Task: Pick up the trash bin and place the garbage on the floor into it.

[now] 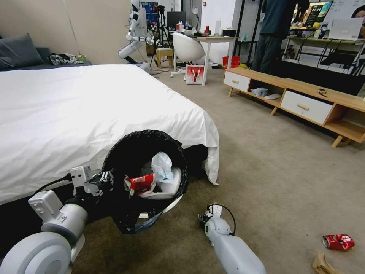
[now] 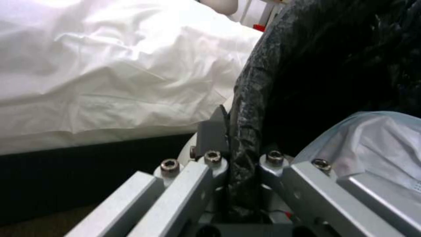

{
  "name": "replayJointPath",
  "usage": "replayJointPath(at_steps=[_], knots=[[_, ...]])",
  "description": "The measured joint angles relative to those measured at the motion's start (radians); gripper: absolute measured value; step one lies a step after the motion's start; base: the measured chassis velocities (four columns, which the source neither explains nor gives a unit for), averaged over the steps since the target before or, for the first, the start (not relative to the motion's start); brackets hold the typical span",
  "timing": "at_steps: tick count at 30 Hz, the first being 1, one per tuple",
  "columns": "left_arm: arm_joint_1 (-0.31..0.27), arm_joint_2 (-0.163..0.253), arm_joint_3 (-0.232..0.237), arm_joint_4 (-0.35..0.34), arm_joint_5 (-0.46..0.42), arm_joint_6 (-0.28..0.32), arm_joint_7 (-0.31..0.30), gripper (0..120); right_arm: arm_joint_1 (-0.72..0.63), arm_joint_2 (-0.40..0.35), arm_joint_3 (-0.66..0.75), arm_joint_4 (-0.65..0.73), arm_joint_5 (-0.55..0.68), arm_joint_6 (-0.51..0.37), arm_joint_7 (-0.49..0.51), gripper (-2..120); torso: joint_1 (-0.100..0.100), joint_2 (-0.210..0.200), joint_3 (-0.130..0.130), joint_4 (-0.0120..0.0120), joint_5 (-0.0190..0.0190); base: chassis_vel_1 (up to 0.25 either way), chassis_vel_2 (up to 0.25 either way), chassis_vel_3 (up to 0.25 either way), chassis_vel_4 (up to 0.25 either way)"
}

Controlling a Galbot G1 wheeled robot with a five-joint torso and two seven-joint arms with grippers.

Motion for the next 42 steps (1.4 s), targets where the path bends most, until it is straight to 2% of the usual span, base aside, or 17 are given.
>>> replayJointPath(at_steps=[17,42], knots=[[0.001,-0.004,0.002,-0.003,0.002,-0.001,0.001,2,0.031,0.025,0.034,-0.081,-0.053,0.029,-0.005,100,0.000,0.000,0.000,0.0001,0.0000,0.000,0.000,0.000,0.000],[0.005,-0.008,0.004,-0.001,0.014,-0.004,0.007,2,0.032,-0.010,0.061,-0.092,-0.068,0.033,-0.003,98,0.000,0.000,0.000,-0.0001,0.0000,0.000,0.000,0.000,0.000]])
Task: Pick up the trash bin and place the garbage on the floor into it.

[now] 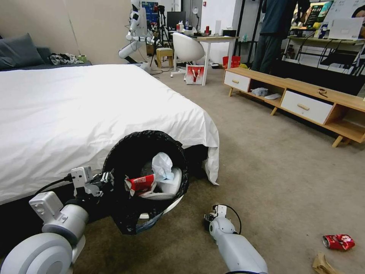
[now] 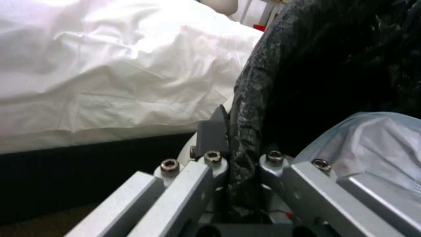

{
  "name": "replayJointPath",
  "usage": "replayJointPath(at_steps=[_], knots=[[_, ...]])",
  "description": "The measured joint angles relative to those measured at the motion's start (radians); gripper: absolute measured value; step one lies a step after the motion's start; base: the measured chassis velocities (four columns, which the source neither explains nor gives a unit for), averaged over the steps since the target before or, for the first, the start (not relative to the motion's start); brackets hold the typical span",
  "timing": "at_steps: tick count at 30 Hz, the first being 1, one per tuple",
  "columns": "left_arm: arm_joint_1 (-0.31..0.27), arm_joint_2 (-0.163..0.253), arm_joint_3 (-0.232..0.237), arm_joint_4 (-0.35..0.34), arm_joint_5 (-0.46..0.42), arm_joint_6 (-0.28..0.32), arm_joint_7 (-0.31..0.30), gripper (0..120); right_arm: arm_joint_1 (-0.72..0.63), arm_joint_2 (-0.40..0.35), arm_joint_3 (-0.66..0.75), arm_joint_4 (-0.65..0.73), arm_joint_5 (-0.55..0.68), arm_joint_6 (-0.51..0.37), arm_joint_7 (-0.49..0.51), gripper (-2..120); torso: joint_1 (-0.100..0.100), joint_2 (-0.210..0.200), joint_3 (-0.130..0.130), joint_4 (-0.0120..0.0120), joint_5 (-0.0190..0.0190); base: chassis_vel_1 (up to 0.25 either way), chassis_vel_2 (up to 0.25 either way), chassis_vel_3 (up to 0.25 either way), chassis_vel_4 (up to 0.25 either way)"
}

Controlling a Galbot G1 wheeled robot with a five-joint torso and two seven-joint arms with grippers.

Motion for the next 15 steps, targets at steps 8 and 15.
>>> replayJointPath(at_steps=[8,15], knots=[[0.001,0.002,0.000,0.000,0.001,-0.001,0.001,2,-0.001,-0.001,-0.002,0.002,-0.001,0.001,-0.005,65,0.000,0.000,0.000,0.0000,0.0000,0.000,0.000,0.000,0.000],[0.004,0.002,-0.001,0.000,0.002,-0.001,0.002,2,-0.001,0.000,-0.003,0.007,-0.004,0.002,-0.009,42,0.000,0.000,0.000,0.0000,0.0000,0.000,0.000,0.000,0.000]])
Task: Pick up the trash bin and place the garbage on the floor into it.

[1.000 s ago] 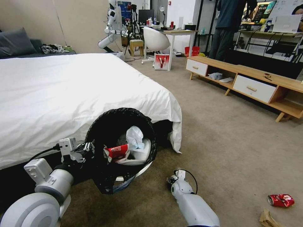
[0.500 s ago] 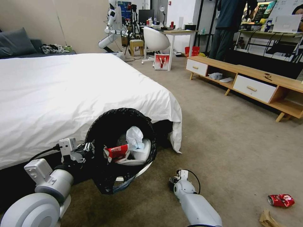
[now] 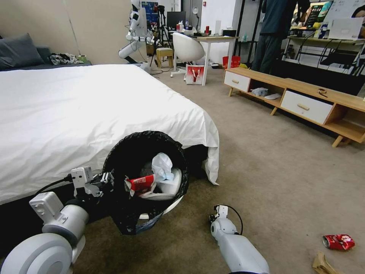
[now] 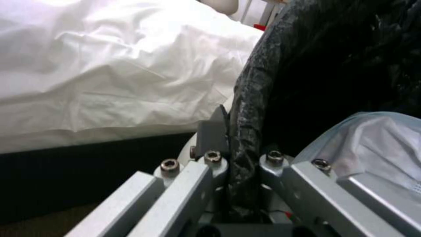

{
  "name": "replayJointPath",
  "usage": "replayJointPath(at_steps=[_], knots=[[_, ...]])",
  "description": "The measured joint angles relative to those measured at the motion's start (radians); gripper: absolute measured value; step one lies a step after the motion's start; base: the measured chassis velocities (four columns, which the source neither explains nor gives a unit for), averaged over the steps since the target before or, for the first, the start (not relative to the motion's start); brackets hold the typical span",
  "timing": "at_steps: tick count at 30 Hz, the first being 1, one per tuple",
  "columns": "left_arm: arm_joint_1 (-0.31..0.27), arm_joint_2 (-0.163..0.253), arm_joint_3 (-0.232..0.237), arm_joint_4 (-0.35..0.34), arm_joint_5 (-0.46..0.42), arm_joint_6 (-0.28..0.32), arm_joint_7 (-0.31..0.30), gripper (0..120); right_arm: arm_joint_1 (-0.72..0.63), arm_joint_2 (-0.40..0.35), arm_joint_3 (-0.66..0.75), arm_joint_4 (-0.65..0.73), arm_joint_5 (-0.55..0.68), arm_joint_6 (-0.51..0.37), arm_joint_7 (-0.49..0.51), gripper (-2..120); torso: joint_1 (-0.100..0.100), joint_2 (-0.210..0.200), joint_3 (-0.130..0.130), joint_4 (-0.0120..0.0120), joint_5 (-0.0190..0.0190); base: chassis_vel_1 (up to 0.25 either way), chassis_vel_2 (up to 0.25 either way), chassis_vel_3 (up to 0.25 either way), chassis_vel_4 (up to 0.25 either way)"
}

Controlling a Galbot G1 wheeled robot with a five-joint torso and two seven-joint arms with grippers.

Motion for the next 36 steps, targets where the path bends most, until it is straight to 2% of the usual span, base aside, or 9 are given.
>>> replayJointPath(at_steps=[2,3,7,17,27,28,30,34,36], knots=[[0.000,0.000,0.000,0.000,0.000,0.000,0.000,2,0.000,0.000,0.000,0.000,0.000,0.000,0.000,42,0.000,0.000,0.000,0.0000,0.0000,0.000,0.000,0.000,0.000],[0.001,-0.001,0.000,0.000,0.001,0.000,0.000,2,-0.001,-0.002,0.000,0.002,-0.002,0.000,-0.001,36,0.000,0.000,0.000,0.0000,-0.0001,0.000,0.000,0.000,0.000],[0.001,-0.003,0.002,0.000,0.003,0.000,0.001,2,-0.002,-0.007,0.000,0.004,-0.006,0.001,-0.003,28,0.000,0.000,0.000,0.0000,0.0000,0.000,0.000,0.000,0.000],[-0.003,-0.003,0.002,0.005,0.000,0.000,-0.003,2,-0.032,-0.049,-0.009,0.098,0.002,-0.003,0.011,26,0.000,0.000,0.000,0.0001,0.0001,0.000,0.000,0.000,0.000],[-0.024,0.018,-0.004,0.030,-0.050,0.015,-0.047,2,-0.205,-0.244,0.000,0.523,-0.022,0.041,0.045,26,0.000,0.000,0.000,-0.0002,0.0002,0.000,0.000,0.000,0.000],[-0.024,0.018,-0.004,0.030,-0.050,0.015,-0.047,2,-0.205,-0.244,0.000,0.523,-0.022,0.041,0.045,26,0.000,0.000,0.000,-0.0002,0.0002,0.000,0.000,0.000,0.000],[-0.029,0.022,0.000,0.040,-0.062,0.023,-0.058,2,-0.256,-0.309,0.029,0.678,-0.057,0.062,0.032,26,0.000,0.000,0.000,-0.0001,0.0004,0.000,0.000,0.000,0.000],[-0.033,0.026,0.005,0.048,-0.072,0.029,-0.066,2,-0.281,-0.352,0.057,0.784,-0.082,0.076,0.030,26,0.000,0.000,0.000,-0.0005,-0.0003,0.000,0.000,0.000,0.000],[-0.034,0.034,0.016,0.059,-0.091,0.037,-0.073,2,-0.284,-0.392,0.097,0.934,-0.118,0.113,0.013,26,0.000,0.000,0.000,-0.0001,-0.0001,0.000,0.000,0.000,0.000]])
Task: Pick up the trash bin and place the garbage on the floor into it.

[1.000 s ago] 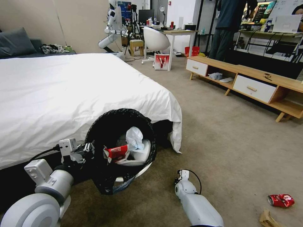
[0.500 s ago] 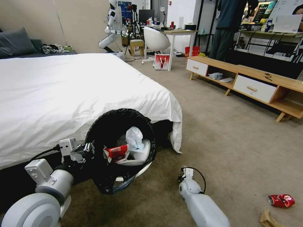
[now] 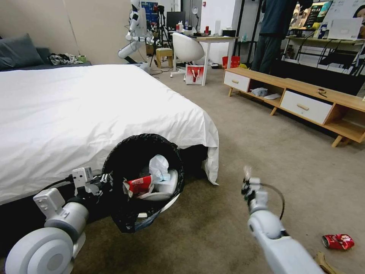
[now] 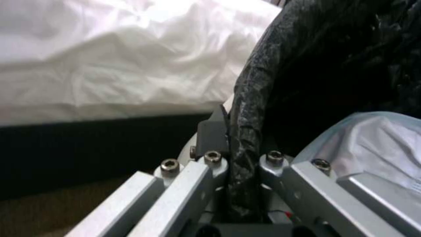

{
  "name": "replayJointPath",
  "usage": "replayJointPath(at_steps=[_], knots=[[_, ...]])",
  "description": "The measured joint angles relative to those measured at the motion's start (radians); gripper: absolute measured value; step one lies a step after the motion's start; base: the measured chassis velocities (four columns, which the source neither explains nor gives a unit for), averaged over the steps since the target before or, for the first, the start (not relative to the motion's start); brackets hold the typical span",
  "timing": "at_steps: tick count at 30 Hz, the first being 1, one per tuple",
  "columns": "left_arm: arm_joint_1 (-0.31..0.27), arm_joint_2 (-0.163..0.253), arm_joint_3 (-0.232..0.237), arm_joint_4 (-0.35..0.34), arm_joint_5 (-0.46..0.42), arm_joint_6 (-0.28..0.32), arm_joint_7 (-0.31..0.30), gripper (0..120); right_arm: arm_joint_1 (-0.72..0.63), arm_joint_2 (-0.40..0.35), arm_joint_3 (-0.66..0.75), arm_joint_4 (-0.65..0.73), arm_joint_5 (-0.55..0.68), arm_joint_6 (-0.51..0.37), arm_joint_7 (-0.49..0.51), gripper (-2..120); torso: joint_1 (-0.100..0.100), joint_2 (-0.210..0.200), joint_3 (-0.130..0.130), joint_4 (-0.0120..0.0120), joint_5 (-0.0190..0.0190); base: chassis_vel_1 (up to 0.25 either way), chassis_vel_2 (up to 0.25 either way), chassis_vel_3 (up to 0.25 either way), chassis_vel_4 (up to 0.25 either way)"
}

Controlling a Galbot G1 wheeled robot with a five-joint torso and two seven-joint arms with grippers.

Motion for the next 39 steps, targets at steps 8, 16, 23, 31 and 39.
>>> replayJointPath(at_steps=[8,16,23,31,39], knots=[[-0.021,0.055,0.068,0.093,-0.056,0.018,-0.003,2,0.050,-0.046,-0.014,0.226,0.012,0.315,-0.368,26,0.000,0.000,0.000,0.0003,0.0003,0.000,0.000,0.000,0.000],[-0.056,0.089,0.172,0.197,-0.099,0.027,-0.004,2,0.031,-0.092,-0.074,0.277,0.063,0.434,-0.628,26,0.000,0.000,0.000,0.0000,0.0000,0.000,0.000,0.000,0.000],[-0.092,0.092,0.248,0.265,-0.115,0.027,0.005,2,0.027,-0.128,-0.102,0.297,0.140,0.440,-0.707,26,0.000,0.000,0.000,0.0000,0.0001,0.000,0.000,0.000,0.000],[-0.115,0.096,0.280,0.285,-0.123,0.023,0.014,2,0.013,-0.155,-0.168,0.299,0.234,0.389,-0.751,26,0.000,0.000,0.000,0.0001,0.0001,0.000,0.000,0.000,0.000],[-0.103,0.098,0.274,0.273,-0.120,0.020,0.023,2,-0.001,-0.162,-0.280,0.251,0.255,0.337,-0.715,26,0.000,0.000,0.000,0.0001,0.0001,0.000,0.000,0.000,0.000]])
